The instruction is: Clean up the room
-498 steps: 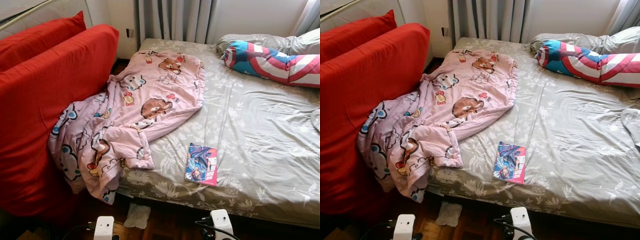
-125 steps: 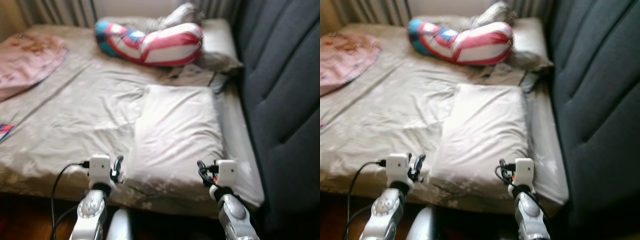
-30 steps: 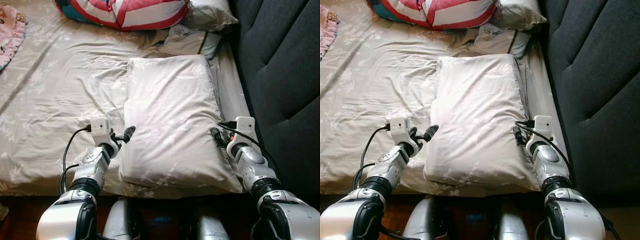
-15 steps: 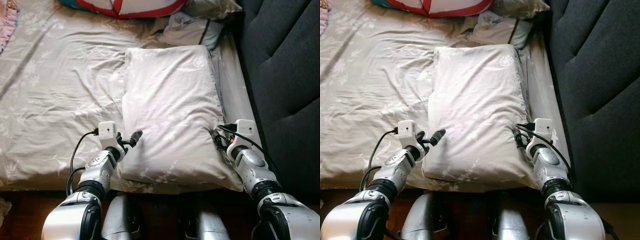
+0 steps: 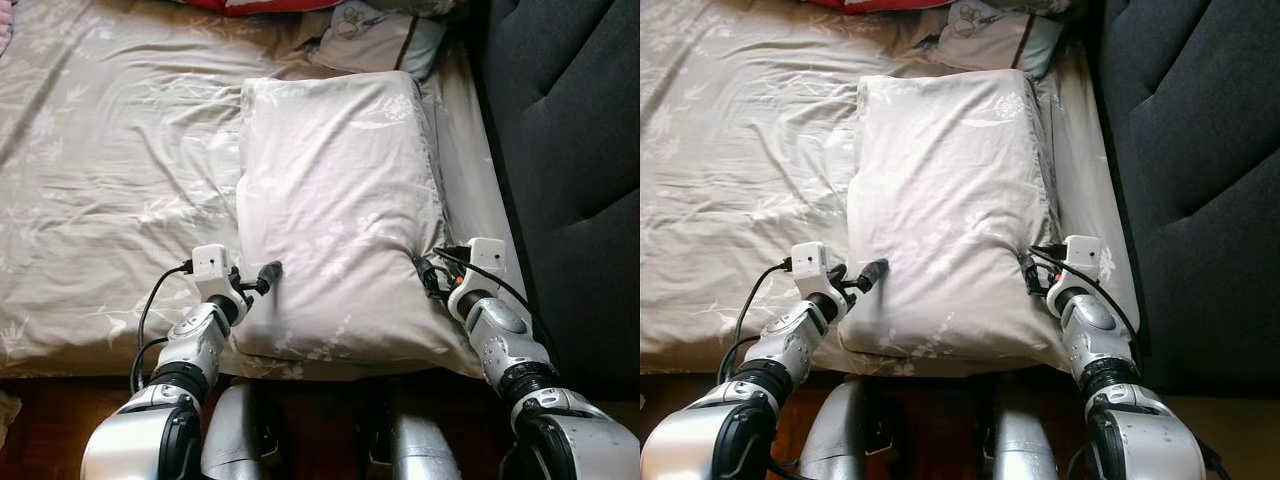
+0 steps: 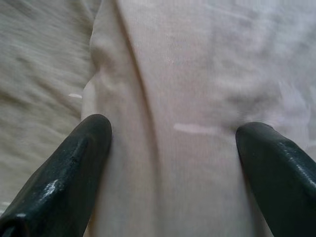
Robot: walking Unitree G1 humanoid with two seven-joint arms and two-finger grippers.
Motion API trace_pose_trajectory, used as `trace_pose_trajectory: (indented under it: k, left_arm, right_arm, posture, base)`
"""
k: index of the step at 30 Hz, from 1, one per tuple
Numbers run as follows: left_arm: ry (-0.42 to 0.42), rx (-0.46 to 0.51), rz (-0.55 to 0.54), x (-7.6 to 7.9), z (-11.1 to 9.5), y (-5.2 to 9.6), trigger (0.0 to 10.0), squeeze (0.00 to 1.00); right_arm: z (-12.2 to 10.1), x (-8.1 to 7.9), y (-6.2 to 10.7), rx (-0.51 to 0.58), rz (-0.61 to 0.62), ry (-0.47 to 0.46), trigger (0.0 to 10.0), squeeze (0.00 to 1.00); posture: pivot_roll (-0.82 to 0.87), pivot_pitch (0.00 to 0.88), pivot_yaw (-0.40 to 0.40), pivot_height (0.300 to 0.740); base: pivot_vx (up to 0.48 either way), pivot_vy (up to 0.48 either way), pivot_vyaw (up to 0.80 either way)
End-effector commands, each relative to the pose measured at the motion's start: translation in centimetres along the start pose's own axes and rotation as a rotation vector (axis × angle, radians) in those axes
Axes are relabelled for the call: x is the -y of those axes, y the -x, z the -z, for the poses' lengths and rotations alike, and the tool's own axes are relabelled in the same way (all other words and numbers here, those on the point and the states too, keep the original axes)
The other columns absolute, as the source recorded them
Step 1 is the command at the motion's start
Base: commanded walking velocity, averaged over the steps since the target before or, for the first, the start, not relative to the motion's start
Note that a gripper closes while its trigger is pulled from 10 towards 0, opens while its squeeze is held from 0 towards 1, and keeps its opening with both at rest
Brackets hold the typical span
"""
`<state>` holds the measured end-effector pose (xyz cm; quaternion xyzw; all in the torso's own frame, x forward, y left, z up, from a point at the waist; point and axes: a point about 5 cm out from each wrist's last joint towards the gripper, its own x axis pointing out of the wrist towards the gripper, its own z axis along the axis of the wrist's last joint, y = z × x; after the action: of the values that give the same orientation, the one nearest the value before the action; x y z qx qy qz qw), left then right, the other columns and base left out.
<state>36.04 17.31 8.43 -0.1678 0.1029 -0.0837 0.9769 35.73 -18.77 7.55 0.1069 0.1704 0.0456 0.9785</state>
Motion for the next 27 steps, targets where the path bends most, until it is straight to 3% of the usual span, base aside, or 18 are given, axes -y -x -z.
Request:
trace_pose_trajectory:
  k: [1,22,23,24,25,27]
  left_arm:
    - [0.04,-0.041,-0.032,-1.0,1.6,0.8,10.0,0.0]
    - [0.079,-0.134,-0.035,-0.7,4.5,1.7,10.0,0.0]
    - [0.081,-0.136,-0.039,-0.7,4.6,1.7,6.9,0.0]
    - [0.08,-0.141,-0.042,-0.8,4.7,1.7,2.2,0.0]
    - [0.078,-0.144,-0.043,-0.8,4.7,1.8,0.1,0.0]
    - [0.071,-0.148,-0.034,-0.6,4.9,1.8,0.0,0.0]
  right_arm:
    - [4.1,0.0,0.8,-0.157,-0.013,-0.02,10.0,0.0]
    - [6.6,-2.7,1.6,-0.269,-0.28,-0.071,10.0,0.0]
    - [6.7,-2.8,1.7,-0.272,-0.287,-0.071,10.0,0.0]
    - [6.8,-2.9,1.7,-0.276,-0.296,-0.072,10.0,0.0]
    - [6.9,-3.1,1.7,-0.279,-0.304,-0.073,10.0,0.0]
    - [7.1,-3.3,1.8,-0.289,-0.318,-0.073,5.8,0.0]
  posture:
    - [-0.19,0.41,-0.042,0.643]
    - [-0.22,0.442,-0.073,0.643]
    - [-0.22,0.441,-0.073,0.643]
    - [-0.22,0.441,-0.073,0.643]
    - [-0.22,0.442,-0.073,0.643]
    - [-0.22,0.44,-0.074,0.643]
  base:
    - [0.0,0.0,0.0]
    - [0.0,0.0,0.0]
    - [0.0,0.0,0.0]
    - [0.0,0.0,0.0]
    - [0.0,0.0,0.0]
    - [0.0,0.0,0.0]
